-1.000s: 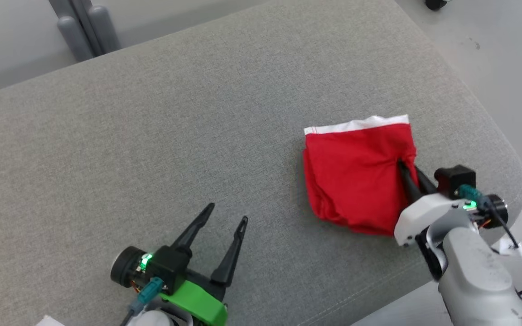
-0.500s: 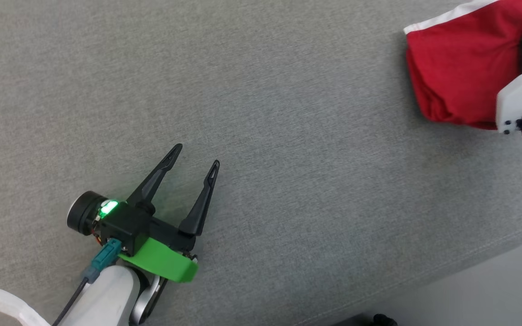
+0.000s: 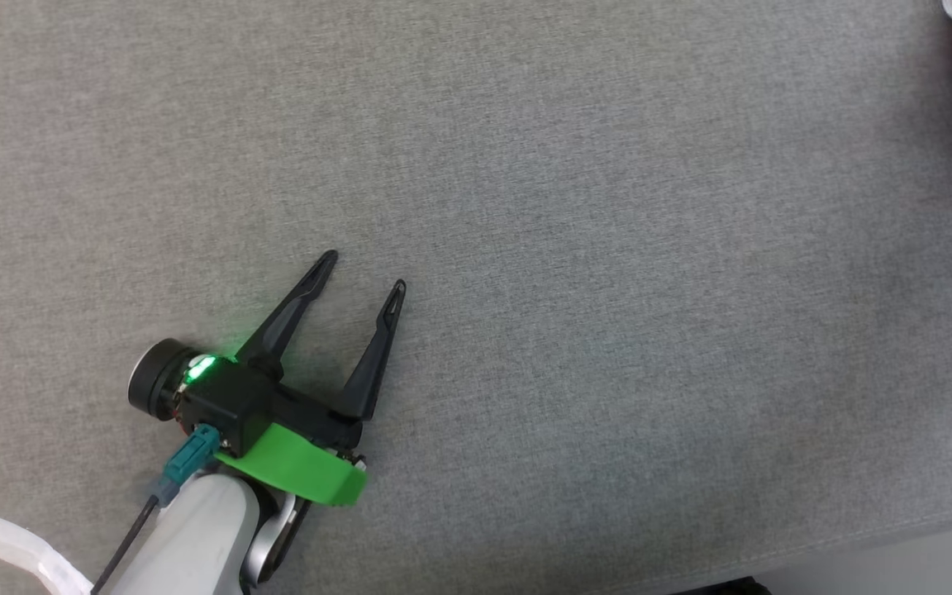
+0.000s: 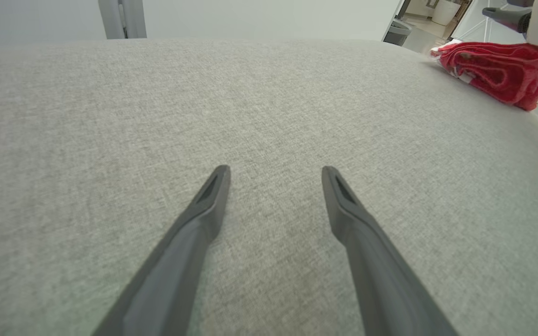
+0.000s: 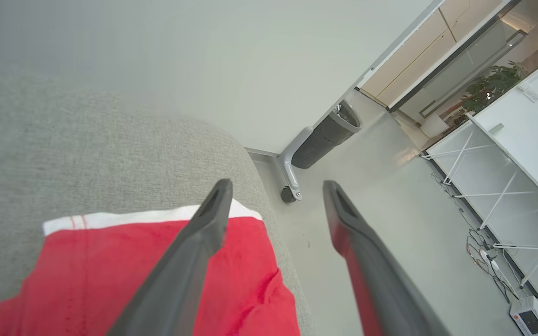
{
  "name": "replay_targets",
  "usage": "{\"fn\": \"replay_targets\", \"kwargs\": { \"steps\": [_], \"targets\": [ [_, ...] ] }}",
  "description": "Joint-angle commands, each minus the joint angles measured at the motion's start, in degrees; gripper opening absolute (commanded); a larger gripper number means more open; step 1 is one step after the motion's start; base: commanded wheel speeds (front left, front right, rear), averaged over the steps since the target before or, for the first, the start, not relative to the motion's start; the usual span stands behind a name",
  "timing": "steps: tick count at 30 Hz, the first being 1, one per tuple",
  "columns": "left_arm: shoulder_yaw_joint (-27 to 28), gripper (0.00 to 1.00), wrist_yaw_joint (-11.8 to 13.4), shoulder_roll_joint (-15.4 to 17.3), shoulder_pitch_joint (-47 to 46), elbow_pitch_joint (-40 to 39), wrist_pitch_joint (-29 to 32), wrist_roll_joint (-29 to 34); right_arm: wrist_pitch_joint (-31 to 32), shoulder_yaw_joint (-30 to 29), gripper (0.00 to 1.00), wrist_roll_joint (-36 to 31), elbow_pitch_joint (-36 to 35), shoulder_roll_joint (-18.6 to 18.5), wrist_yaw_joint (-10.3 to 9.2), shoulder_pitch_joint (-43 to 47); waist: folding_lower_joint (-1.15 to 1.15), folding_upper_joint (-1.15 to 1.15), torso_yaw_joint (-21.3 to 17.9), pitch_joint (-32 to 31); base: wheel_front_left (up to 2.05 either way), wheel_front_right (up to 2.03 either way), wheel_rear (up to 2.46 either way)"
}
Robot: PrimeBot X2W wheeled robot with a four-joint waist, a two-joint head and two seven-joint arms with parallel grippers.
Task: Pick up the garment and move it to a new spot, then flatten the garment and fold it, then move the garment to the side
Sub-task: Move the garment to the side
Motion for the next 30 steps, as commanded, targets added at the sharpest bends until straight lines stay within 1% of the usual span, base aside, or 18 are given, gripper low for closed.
{"fn": "replay_targets", "kwargs": {
  "steps": [1,4,6,9,12,14,18,20,24,26,30],
  "targets": [
    [0.67,1.0,0.17,-0.1,-0.56,0.59,0.07,0.39,-2.14,-0.65,1.0,-0.48,-1.1,1.3,-0.11,0.07,-0.01,0.0,0.31,-1.04,0.0,0.0,0.0],
    [1.52,1.0,0.17,-0.78,0.36,1.04,0.07,0.92,-5.96,-0.39,1.0,-0.06,-1.27,4.5,-0.11,-0.02,-0.01,0.0,0.16,-3.35,0.0,0.0,0.0],
    [2.25,1.0,0.17,-1.34,1.2,1.72,0.06,1.24,-7.46,0.92,1.0,1.3,-0.88,6.04,-0.11,0.37,-0.01,0.0,0.04,-5.27,0.0,0.0,0.0],
    [3.73,1.0,0.17,-2.34,2.4,2.7,0.06,1.48,-8.31,4.39,1.0,5.01,-0.12,7.68,-0.11,2.25,-0.01,0.0,-0.06,-8.38,0.0,0.0,0.0],
    [5.49,1.0,0.17,-3.43,3.48,3.77,0.06,1.79,-8.33,10.11,1.0,11.07,-2.14,8.12,-0.11,4.92,-0.01,0.0,0.06,-11.32,0.0,0.0,0.0],
    [7.25,1.0,0.17,-4.37,4.58,4.71,0.06,2.01,-8.34,14.95,1.0,17.55,-2.37,8.25,-0.11,8.37,-0.01,0.0,0.37,-13.44,0.0,0.0,0.0],
    [10.89,1.0,0.17,-6.14,6.31,6.31,0.04,2.76,-8.36,22.05,1.0,26.65,-2.97,8.18,-0.11,14.38,-0.01,0.0,0.86,-17.0,0.0,0.0,0.0],
    [12.62,1.0,0.17,-7.0,7.14,7.27,0.04,3.32,-8.37,24.85,1.0,29.84,-3.0,8.19,-0.11,17.58,-0.01,0.0,1.25,-18.75,0.0,0.0,0.0],
    [16.08,1.0,0.17,-8.74,9.0,9.22,0.04,4.12,-8.37,28.69,1.0,35.34,-3.47,8.16,-0.11,23.3,-0.01,0.0,1.97,-21.97,0.0,0.0,0.0],
    [17.86,1.0,0.17,-9.49,9.97,10.14,0.04,4.16,-8.38,30.76,1.0,36.6,-3.32,8.23,-0.11,26.19,-0.01,0.0,2.21,-23.37,0.0,0.0,0.0],
    [20.09,1.0,0.17,-10.47,11.99,12.06,0.04,5.52,-8.38,32.08,1.0,39.68,-3.84,8.2,-0.11,31.21,-0.01,0.0,2.62,-25.95,0.0,0.0,0.0]
  ]
}}
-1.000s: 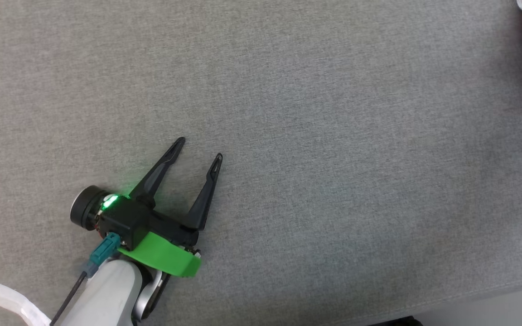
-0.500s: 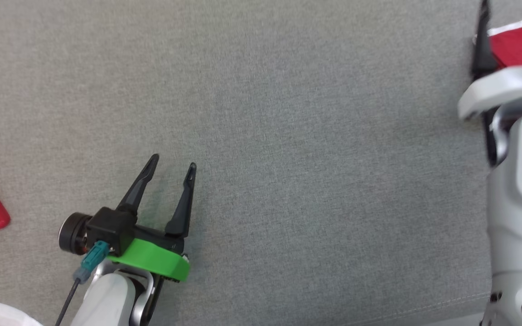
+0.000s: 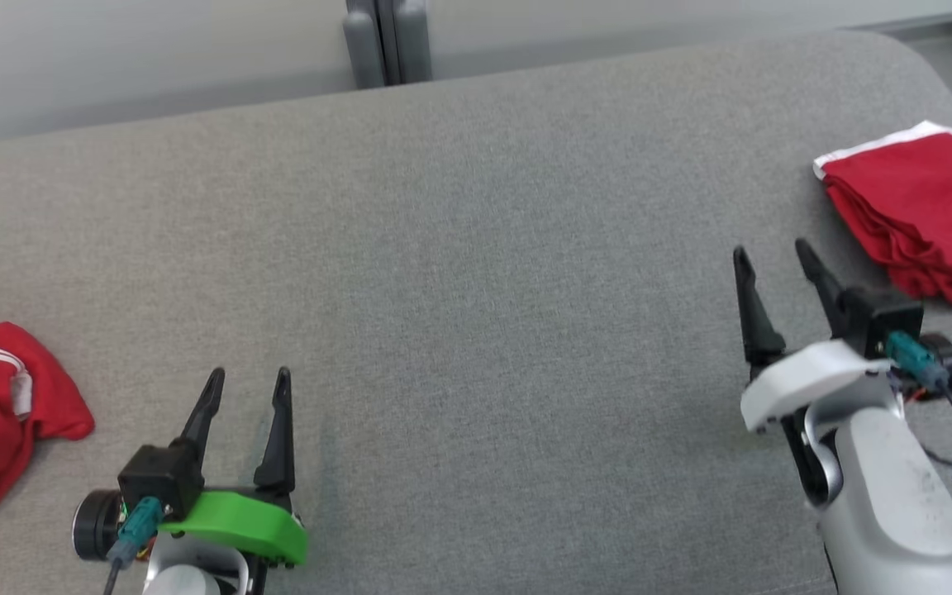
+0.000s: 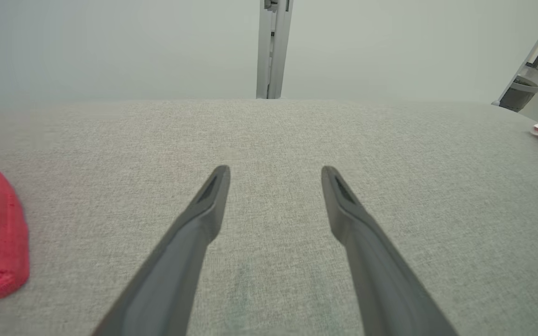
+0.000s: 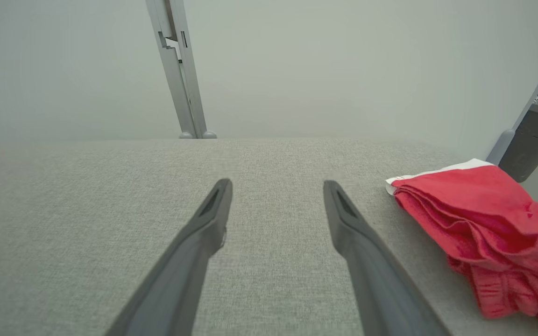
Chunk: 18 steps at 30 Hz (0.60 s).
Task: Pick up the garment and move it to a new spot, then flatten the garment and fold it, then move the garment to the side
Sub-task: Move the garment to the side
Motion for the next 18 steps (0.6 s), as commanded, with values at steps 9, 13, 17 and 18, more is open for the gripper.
{"fn": "replay_targets", "kwargs": {
  "steps": [9,13,17,18],
  "targets": [
    [3.96,1.0,0.17,-1.74,5.53,2.59,0.0,2.7,-0.24,2.14,1.0,3.58,0.15,-0.2,-0.11,9.94,0.0,0.0,1.17,-7.81,0.0,0.0,0.0],
    [5.35,1.0,0.17,-2.39,7.44,1.94,0.0,3.57,-0.24,2.52,1.0,4.85,0.17,-0.21,-0.11,12.23,0.0,0.0,1.17,-8.59,0.0,0.0,0.0],
    [6.39,1.0,0.17,-2.76,8.57,1.1,0.0,4.04,-0.24,3.08,1.0,5.21,-0.07,-0.18,-0.11,13.81,0.0,0.0,1.59,-9.06,0.0,0.0,0.0],
    [6.54,1.0,0.17,-2.84,8.71,0.84,0.0,4.22,-0.24,3.2,1.0,5.11,-0.15,-0.18,-0.11,13.95,0.0,0.0,1.74,-9.1,0.0,0.0,0.0]
  ]
}}
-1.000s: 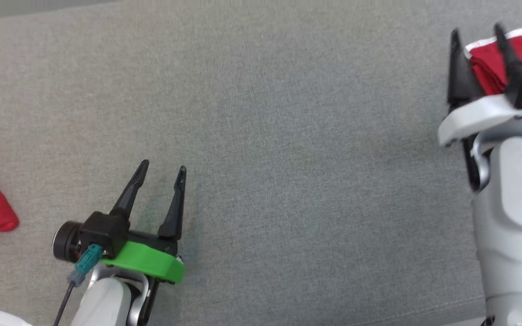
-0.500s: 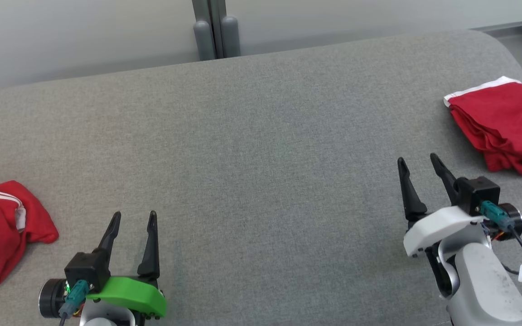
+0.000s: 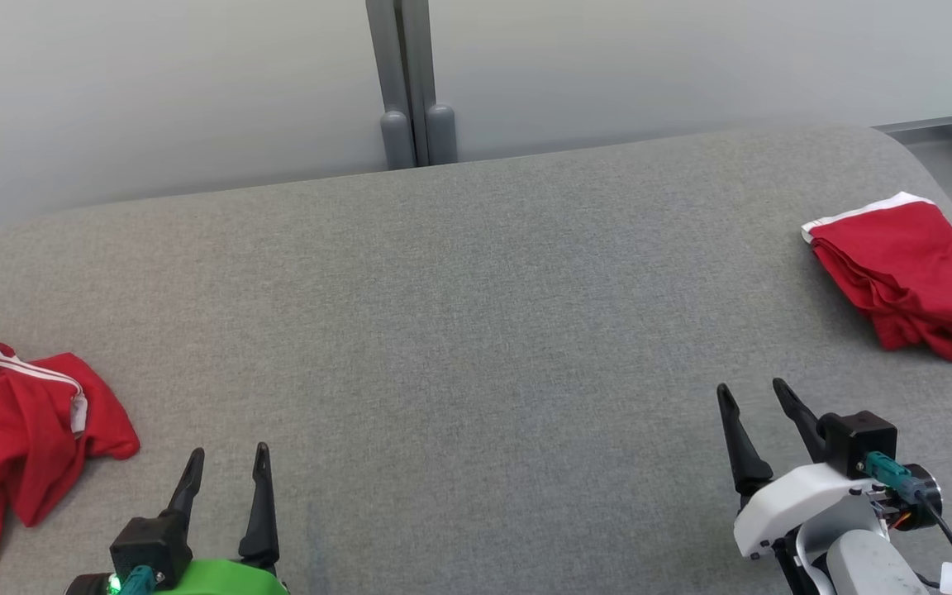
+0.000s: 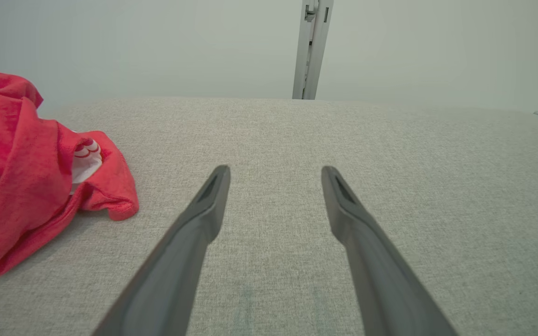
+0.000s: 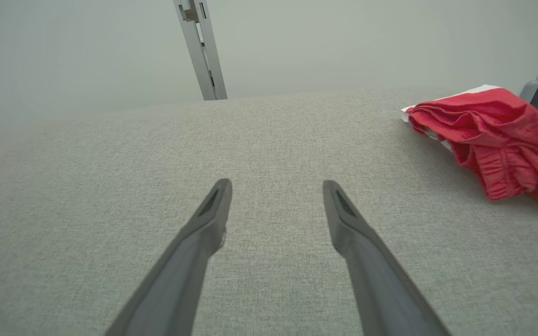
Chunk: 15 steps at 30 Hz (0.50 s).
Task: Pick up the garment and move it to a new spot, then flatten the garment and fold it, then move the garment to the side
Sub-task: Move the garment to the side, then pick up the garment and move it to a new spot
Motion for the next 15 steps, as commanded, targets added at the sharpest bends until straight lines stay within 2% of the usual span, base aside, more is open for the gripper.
{"fn": "replay_targets", "kwargs": {
  "steps": [1,4,8,15],
  "targets": [
    [0.49,1.0,0.17,-0.02,0.9,-0.47,0.0,0.25,-0.24,0.2,1.0,0.01,-0.25,-0.21,-0.11,0.7,0.0,0.0,0.36,-0.15,0.0,0.0,0.0],
    [1.34,1.0,0.17,-0.14,1.04,-0.69,0.0,0.42,-0.24,1.04,1.0,-0.21,-0.41,-0.2,-0.11,0.8,0.0,0.0,0.77,-0.13,0.0,0.0,0.0],
    [2.96,1.0,0.17,-0.23,0.08,0.53,-0.01,-0.92,-0.24,2.38,1.0,0.45,-0.7,-0.2,-0.11,0.72,0.0,0.0,3.15,0.13,0.0,0.0,0.0],
    [3.27,1.0,0.17,-0.21,-1.9,3.29,0.01,-0.72,-0.25,4.03,1.0,1.76,-0.27,-0.21,-0.11,1.56,0.0,0.0,13.0,0.25,0.0,0.0,0.0]
  ]
}}
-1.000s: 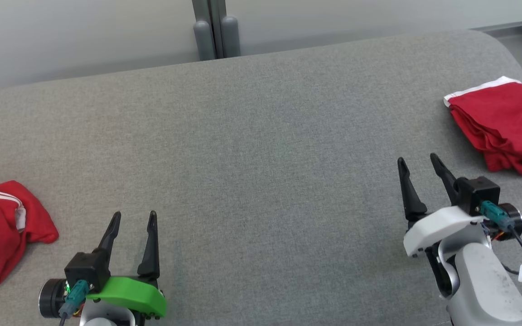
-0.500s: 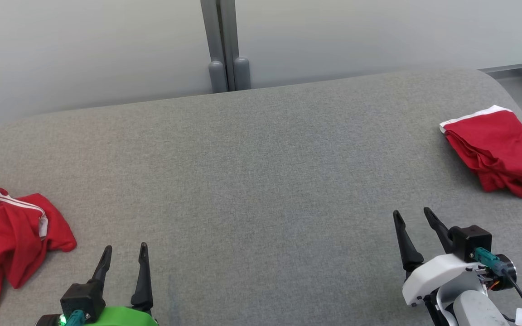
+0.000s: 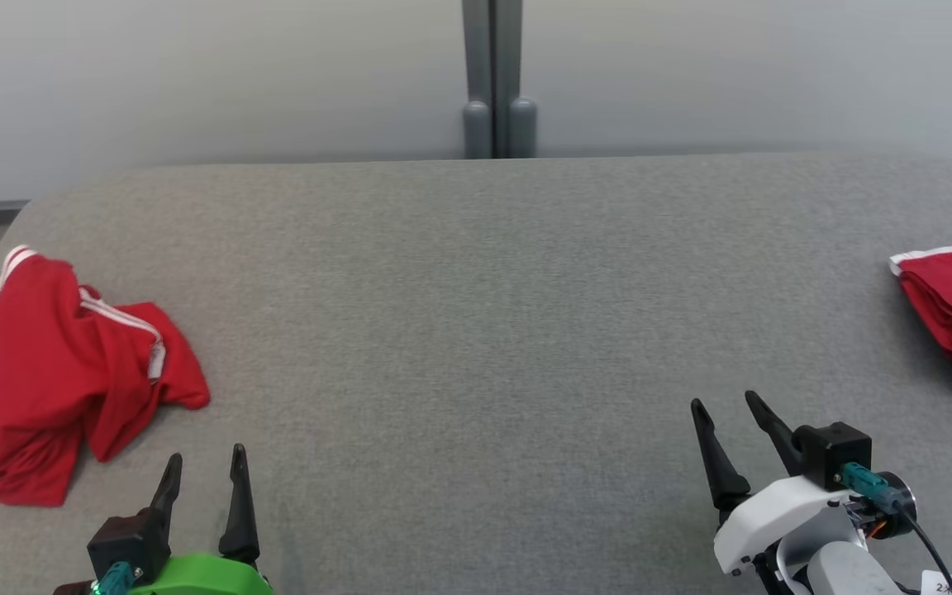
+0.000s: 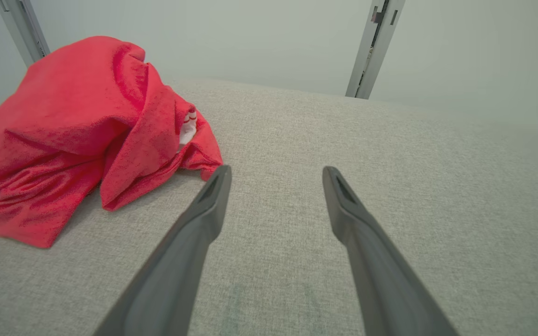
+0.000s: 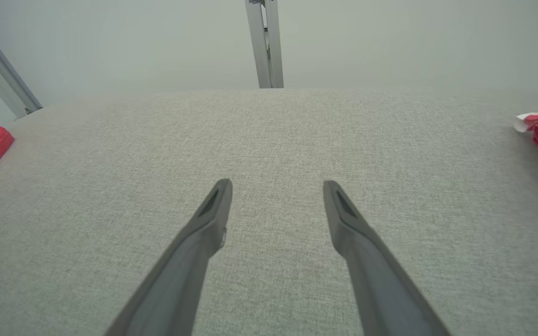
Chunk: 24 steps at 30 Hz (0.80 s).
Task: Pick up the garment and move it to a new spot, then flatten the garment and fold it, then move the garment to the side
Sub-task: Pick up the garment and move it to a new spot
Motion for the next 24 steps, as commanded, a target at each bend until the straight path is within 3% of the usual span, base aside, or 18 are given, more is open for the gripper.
{"fn": "replay_targets", "kwargs": {
  "steps": [1,11,17,24],
  "targets": [
    [0.33,1.0,0.17,0.21,-0.39,0.56,0.02,0.73,-0.25,0.21,1.0,0.2,0.12,-0.23,-0.11,0.41,0.0,0.0,6.9,0.15,0.0,0.0,0.0],
    [5.83,1.0,0.17,0.21,1.05,2.54,0.01,0.5,-0.25,3.38,1.0,1.84,0.58,-0.25,-0.11,-1.57,0.0,0.0,19.0,1.24,0.0,0.0,0.0],
    [8.8,1.0,0.17,0.15,0.68,1.67,0.01,1.53,-0.25,3.91,1.0,1.46,0.92,-0.28,-0.11,-2.71,0.0,0.0,22.56,2.39,0.0,0.0,0.0],
    [8.96,1.0,0.17,0.16,-0.42,2.64,0.01,0.05,-0.25,4.36,1.0,0.95,1.12,-0.28,-0.11,-3.94,0.0,0.0,23.63,4.07,0.0,0.0,0.0]
  ]
}}
